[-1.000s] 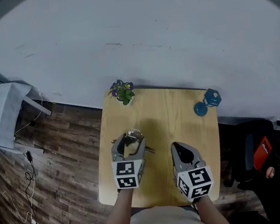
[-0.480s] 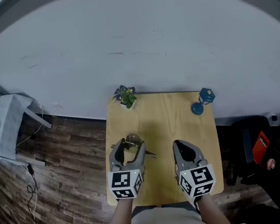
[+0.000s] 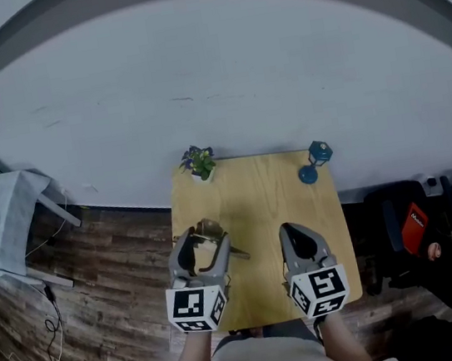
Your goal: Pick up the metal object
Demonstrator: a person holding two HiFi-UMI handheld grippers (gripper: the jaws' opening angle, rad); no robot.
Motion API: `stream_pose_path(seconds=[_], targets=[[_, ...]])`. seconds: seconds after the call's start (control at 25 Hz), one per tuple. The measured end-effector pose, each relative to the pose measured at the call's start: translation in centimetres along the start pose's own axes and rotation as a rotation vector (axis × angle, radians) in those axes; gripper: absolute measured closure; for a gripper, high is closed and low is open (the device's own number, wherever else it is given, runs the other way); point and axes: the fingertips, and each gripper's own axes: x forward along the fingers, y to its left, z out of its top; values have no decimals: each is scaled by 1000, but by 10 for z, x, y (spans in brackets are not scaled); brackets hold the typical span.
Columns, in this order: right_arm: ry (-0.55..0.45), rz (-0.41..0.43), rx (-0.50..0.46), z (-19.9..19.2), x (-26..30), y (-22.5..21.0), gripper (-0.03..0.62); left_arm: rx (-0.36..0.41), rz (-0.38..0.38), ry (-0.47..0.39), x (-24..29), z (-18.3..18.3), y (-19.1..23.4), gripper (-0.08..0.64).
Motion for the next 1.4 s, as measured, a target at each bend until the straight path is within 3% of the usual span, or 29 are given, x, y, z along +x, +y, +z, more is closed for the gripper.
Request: stream_pose_path(seconds=[0.72,1.4], targets=[[-134,-82,-57,39,-59,20,591,14,-39,-179,-62,59,-5,259],[-273,-182,-77,71,-106,21,591,38,-46,-247,-102,86,-8,259]])
